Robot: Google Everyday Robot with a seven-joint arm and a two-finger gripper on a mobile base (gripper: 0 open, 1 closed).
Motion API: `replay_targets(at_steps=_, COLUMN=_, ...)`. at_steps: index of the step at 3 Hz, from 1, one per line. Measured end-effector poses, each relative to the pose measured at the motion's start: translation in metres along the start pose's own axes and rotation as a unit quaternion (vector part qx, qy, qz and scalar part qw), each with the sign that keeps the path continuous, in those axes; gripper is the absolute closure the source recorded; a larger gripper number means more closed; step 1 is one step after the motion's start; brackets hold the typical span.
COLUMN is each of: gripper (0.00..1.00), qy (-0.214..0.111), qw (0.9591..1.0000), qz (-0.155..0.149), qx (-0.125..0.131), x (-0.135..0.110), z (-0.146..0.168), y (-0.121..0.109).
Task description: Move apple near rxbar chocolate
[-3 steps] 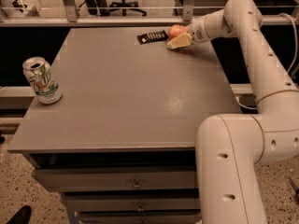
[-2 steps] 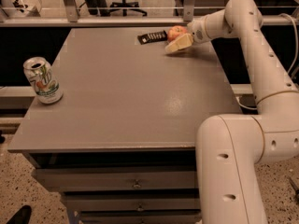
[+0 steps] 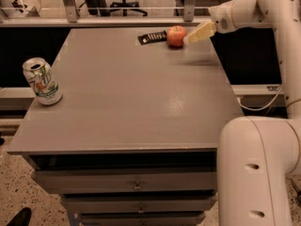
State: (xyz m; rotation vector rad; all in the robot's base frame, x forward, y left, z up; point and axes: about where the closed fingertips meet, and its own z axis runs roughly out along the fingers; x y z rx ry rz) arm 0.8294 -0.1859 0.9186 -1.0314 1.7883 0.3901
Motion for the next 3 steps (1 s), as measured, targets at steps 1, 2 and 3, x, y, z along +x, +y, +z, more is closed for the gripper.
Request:
replay_targets(at_steps=1, gripper=0.0, qy=-0.04, qw=0.9991, qz=0.008, qx=-0.011, x=-0.01, z=-0.072, y=0.007)
replay_targets(at_steps=2, gripper=0.0, qy=-0.084, qw=0.9955, qz=0.032, qx=-0.029, x=-0.01, z=-0.146, y=0.026)
replay_targets(at_steps=3, gripper=0.0, qy=-0.084, qw=0.9952, qz=0.041, qx=-0.028, x=-0.001, z=-0.151, y=0.028)
